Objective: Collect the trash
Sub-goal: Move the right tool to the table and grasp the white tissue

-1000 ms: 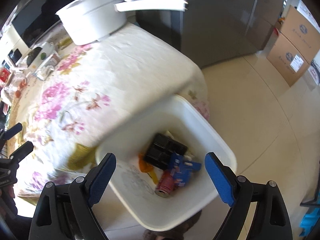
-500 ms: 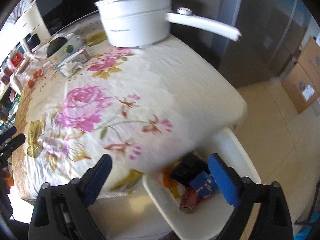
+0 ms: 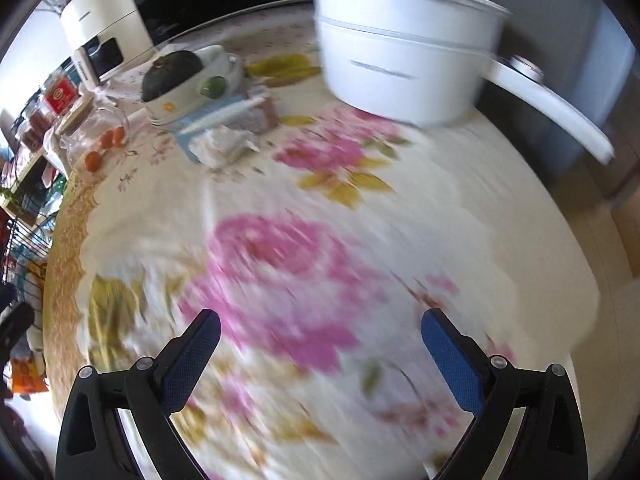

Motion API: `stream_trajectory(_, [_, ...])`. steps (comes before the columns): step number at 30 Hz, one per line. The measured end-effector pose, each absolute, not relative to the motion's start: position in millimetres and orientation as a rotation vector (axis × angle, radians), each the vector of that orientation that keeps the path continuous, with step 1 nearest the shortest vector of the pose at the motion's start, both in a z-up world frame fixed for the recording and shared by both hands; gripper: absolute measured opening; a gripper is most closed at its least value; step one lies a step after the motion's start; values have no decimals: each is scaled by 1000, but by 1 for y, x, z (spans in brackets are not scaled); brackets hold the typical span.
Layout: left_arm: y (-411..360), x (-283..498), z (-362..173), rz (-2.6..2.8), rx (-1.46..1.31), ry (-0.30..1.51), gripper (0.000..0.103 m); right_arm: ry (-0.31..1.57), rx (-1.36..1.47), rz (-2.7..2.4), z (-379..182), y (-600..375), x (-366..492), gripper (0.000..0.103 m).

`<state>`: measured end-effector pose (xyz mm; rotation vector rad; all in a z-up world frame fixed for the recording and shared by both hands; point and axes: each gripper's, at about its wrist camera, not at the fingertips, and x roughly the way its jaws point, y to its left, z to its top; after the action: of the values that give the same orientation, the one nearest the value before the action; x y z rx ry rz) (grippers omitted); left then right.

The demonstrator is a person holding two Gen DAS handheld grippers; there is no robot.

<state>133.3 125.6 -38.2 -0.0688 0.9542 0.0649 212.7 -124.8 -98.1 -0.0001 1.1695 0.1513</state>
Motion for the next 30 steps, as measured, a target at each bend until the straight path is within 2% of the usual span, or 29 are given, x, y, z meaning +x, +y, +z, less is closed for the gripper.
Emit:
stream_trajectory(11, [168,149,-24,133,-155,945,103,1129,-1,221,-126,-54,306,101])
stream_trajectory(14, [179,153,-29,146,-194,963,103,1123,15,258,-135,-40,325,98])
stream_trajectory(17, [186,157,-33,158,-215,978,103,1127,31,285,-144,-28,345,89])
stream_trajectory(18, [188,158,-33,160,-216,982,103,1128,30,287,-147,-26,350,83])
stream_trajectory(20, [189,160,-34,164,-213,986,103,1126,35,290,-150,-23,358,67])
stream_trajectory(22, [189,161,-35,165,-215,986,103,1123,55,309,-150,-25,361,36])
stream_trajectory(23, [189,162,-35,154,-227,978,103,1131,58,322,-150,-26,361,32])
stream_trajectory(27, [181,166,-39,90,-258,968,103,1138,9,348,-138,-43,347,28])
stream_trajectory(30, [158,169,-43,44,-181,973,103,1143,-2,337,-123,-71,331,28])
